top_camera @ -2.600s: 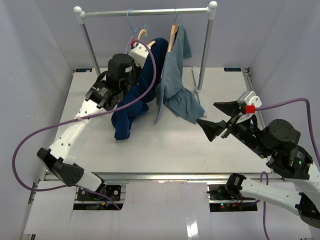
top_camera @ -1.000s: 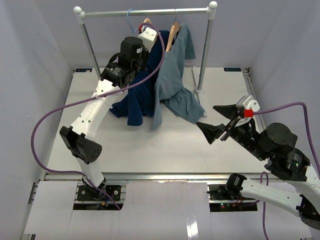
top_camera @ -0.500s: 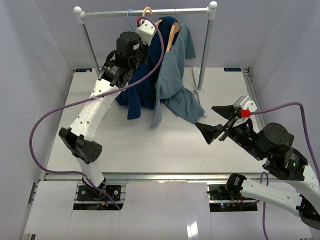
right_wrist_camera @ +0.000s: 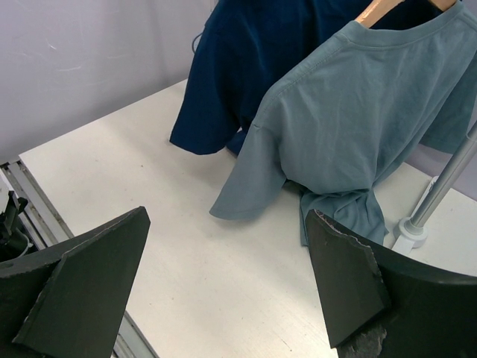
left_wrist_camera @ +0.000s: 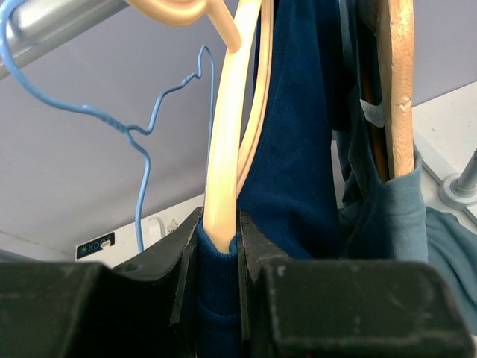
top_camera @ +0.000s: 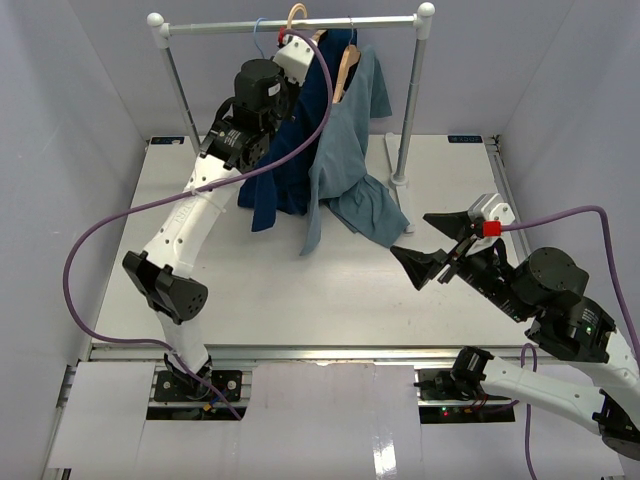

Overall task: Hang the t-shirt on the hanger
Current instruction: Place the hanger at the clothesline.

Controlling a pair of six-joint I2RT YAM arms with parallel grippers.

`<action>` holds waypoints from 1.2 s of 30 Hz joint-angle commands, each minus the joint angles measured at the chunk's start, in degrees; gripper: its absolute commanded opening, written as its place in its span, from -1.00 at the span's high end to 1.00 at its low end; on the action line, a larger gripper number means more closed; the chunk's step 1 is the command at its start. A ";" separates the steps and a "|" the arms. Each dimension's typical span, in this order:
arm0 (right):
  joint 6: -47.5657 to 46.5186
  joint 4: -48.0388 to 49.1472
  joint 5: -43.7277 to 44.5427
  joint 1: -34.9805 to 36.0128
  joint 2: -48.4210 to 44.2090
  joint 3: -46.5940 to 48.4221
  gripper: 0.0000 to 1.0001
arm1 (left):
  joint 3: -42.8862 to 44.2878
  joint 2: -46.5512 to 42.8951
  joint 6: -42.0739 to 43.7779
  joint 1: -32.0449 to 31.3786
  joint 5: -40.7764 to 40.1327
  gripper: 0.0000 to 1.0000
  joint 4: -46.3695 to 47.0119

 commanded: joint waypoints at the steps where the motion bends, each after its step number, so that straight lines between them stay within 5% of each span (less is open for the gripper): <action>1: 0.44 2.65 -0.44 0.26 -0.94 -0.13 -0.83 | 4.49 1.75 0.31 0.10 -0.06 1.00 5.60; 11: 0.37 2.87 -0.51 0.18 -1.47 -0.92 -0.83 | 1.52 2.95 -0.85 1.01 2.72 0.98 5.90; 14: 0.37 2.81 -0.29 0.24 -1.48 -0.81 -0.83 | -1.04 1.15 -1.42 1.03 6.19 0.72 5.93; 18: 0.37 2.85 -0.22 0.18 -1.20 -0.90 -0.83 | -1.67 -0.21 -2.00 1.03 5.36 0.73 6.06; 21: 0.36 2.82 -0.09 0.18 -1.23 -0.89 -0.83 | -2.27 -1.00 -2.08 1.03 7.37 0.03 5.95; 24: 0.28 2.90 -0.03 0.20 -1.13 -0.81 -0.83 | -4.17 -3.33 -2.79 1.03 9.65 -0.31 5.63; 30: 2.15 2.62 1.08 0.24 0.55 -1.74 -0.96 | -9.96 -13.39 -7.00 1.03 5.68 -0.65 3.94; 33: 4.39 2.51 3.03 0.18 1.67 -2.90 -0.82 | -16.85 -19.23 -10.59 1.03 6.70 -0.95 3.43; 36: 6.61 1.56 7.24 0.21 4.41 -4.74 -0.80 | -26.89 -29.36 -16.37 1.00 10.78 -0.96 3.88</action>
